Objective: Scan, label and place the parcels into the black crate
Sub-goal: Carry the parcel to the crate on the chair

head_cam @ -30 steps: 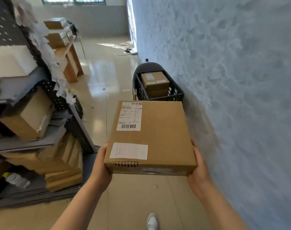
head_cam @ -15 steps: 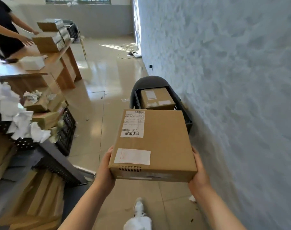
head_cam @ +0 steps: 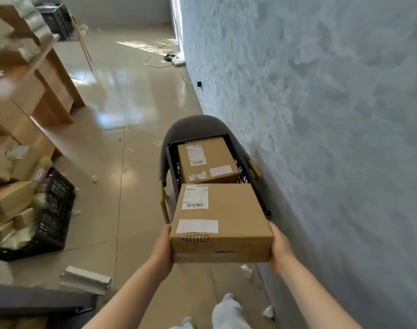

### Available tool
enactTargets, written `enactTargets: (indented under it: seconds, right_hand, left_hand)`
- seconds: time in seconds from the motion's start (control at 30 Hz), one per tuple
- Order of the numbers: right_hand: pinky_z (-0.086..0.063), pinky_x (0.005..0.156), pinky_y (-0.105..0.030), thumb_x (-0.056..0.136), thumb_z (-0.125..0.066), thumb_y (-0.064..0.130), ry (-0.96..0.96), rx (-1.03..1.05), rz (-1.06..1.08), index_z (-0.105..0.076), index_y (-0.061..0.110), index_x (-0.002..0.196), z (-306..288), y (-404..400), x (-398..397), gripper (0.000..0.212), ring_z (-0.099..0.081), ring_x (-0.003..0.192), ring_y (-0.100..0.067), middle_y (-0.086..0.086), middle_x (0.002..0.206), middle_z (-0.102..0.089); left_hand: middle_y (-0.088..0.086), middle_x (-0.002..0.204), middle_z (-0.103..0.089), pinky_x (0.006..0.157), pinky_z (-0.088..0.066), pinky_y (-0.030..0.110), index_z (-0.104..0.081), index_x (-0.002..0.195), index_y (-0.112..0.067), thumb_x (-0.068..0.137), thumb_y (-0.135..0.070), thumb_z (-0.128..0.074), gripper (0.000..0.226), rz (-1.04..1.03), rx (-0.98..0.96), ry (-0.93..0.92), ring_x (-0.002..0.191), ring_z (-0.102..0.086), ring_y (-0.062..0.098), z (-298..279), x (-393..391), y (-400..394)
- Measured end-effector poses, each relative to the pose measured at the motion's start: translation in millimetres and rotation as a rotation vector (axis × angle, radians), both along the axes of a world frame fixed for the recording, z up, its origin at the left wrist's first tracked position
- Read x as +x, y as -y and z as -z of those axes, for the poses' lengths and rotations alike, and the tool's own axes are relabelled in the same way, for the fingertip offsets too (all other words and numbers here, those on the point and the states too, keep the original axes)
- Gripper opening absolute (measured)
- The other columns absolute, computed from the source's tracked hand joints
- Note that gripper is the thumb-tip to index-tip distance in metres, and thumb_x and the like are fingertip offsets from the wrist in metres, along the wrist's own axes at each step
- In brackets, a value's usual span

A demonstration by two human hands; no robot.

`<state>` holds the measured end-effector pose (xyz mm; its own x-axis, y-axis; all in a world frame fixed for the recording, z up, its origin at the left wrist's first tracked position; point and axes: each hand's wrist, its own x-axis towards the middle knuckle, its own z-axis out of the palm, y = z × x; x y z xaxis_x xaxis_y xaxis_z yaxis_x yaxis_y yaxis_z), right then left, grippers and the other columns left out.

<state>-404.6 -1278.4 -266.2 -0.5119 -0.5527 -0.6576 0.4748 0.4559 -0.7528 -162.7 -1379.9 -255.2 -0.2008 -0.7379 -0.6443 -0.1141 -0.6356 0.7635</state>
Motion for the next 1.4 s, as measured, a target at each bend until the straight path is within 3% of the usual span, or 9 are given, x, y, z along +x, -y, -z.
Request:
enactTargets:
  seconds: [0.13,0.2,0.37,0.53,0.67,0.77,1.0,1.2,1.4]
  right_hand:
    - [-0.053,0.071,-0.040,0.100,-0.041,0.043,-0.001,0.095,-0.108,-0.064,0.014,0.093,21,51,-55,0.038,-0.064,0.082,-0.031,-0.018,0.092,-0.066]
    - [-0.052,0.068,-0.036,0.100,-0.038,0.045,-0.001,0.125,-0.154,-0.062,0.013,0.092,32,77,-80,0.041,-0.063,0.079,-0.029,-0.016,0.087,-0.065]
    - [-0.051,0.070,-0.034,0.101,-0.036,0.047,0.026,0.195,-0.241,-0.060,0.011,0.114,53,125,-123,0.046,-0.063,0.087,-0.028,-0.016,0.099,-0.065]
    - [-0.051,0.100,-0.048,0.094,-0.035,0.071,0.115,0.215,-0.348,-0.065,0.028,0.116,71,155,-139,0.056,-0.065,0.107,-0.027,-0.008,0.112,-0.070]
    - [-0.042,0.109,-0.049,0.063,-0.049,0.094,0.069,0.195,-0.517,-0.049,0.034,0.137,95,171,-141,0.095,-0.055,0.121,-0.020,0.002,0.131,-0.059]
    - [-0.042,0.109,-0.048,0.057,-0.065,0.087,-0.005,0.187,-0.605,-0.037,0.030,0.146,109,181,-142,0.109,-0.050,0.125,-0.020,0.004,0.139,-0.049]
    - [-0.039,0.109,-0.040,0.090,-0.052,0.063,-0.080,0.301,-0.611,-0.032,0.025,0.153,138,205,-134,0.076,-0.042,0.133,-0.023,0.000,0.148,-0.042]
    - [-0.038,0.109,-0.046,0.091,-0.044,0.069,-0.101,0.396,-0.569,-0.034,0.021,0.150,161,238,-134,0.077,-0.044,0.132,-0.028,-0.006,0.146,-0.045]
    - [-0.039,0.110,-0.047,0.091,-0.042,0.069,-0.085,0.446,-0.517,-0.039,0.017,0.148,181,263,-138,0.077,-0.048,0.128,-0.030,-0.008,0.142,-0.050]
  left_hand:
    - [0.000,0.100,-0.073,0.080,-0.052,0.034,-0.063,0.105,-0.030,0.105,-0.033,-0.038,0.025,-0.019,-0.010,0.087,0.098,-0.065,0.019,22,-45,41]
    - [-0.002,0.103,-0.072,0.075,-0.052,0.032,-0.061,0.111,-0.032,0.103,-0.032,-0.042,0.020,-0.051,-0.026,0.141,0.099,-0.065,0.016,33,-65,58]
    - [0.006,0.098,-0.074,0.081,-0.055,0.041,-0.069,0.101,-0.028,0.103,-0.030,-0.037,0.031,-0.155,0.082,0.175,0.096,-0.066,0.025,54,-106,89]
    - [0.001,0.111,-0.064,0.095,-0.044,0.040,-0.061,0.104,-0.033,0.104,-0.046,-0.030,0.034,-0.300,0.198,0.159,0.102,-0.057,0.021,75,-127,107]
    - [0.002,0.109,-0.066,0.099,-0.038,0.039,-0.064,0.106,-0.035,0.103,-0.059,-0.019,0.051,-0.339,0.257,0.217,0.103,-0.057,0.018,98,-131,118]
    - [0.003,0.123,-0.062,0.107,-0.036,0.045,-0.059,0.124,-0.033,0.091,-0.076,-0.021,0.065,-0.332,0.263,0.283,0.114,-0.054,0.022,125,-126,125]
    - [0.003,0.139,-0.050,0.111,-0.031,0.044,-0.043,0.145,-0.025,0.100,-0.060,-0.034,0.058,-0.238,0.304,0.344,0.130,-0.044,0.024,140,-134,142]
    - [0.009,0.144,-0.046,0.109,-0.031,0.040,-0.043,0.146,-0.014,0.104,-0.051,-0.032,0.058,-0.193,0.276,0.425,0.134,-0.042,0.028,160,-148,175]
    - [0.004,0.132,-0.055,0.109,-0.036,0.043,-0.051,0.138,-0.023,0.092,-0.068,-0.034,0.066,-0.199,0.302,0.469,0.129,-0.046,0.030,185,-152,200]
